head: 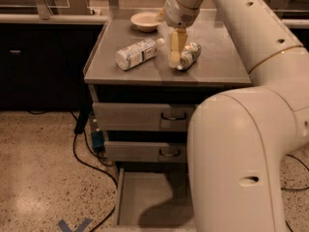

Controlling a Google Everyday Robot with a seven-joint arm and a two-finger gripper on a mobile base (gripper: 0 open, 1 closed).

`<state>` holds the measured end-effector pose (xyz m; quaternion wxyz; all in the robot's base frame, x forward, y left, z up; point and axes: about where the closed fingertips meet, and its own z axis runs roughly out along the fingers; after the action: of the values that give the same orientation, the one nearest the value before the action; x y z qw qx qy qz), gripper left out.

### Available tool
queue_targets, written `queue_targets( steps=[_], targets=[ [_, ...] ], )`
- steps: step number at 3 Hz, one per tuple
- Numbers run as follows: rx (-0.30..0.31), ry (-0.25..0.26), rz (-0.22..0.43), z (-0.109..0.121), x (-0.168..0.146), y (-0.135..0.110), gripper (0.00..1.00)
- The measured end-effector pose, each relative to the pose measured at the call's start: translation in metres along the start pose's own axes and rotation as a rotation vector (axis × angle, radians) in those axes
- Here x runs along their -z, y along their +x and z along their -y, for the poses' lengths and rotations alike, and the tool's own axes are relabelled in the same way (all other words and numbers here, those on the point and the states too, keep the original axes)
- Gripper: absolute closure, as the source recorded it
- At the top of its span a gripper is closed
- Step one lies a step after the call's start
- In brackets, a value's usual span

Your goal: Place blue plastic bottle into bottom drawer

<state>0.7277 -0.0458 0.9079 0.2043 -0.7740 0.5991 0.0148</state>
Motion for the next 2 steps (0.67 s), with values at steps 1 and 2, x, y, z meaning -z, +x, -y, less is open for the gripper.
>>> queue_targets(
  steps=[1,2],
  targets=[
    [0.08,-0.011,0.048,0.023,-0.028,-0.023,0.0],
    [0.138,-0.017,0.094,0.037,-0.052,-0.044,0.0]
  ],
)
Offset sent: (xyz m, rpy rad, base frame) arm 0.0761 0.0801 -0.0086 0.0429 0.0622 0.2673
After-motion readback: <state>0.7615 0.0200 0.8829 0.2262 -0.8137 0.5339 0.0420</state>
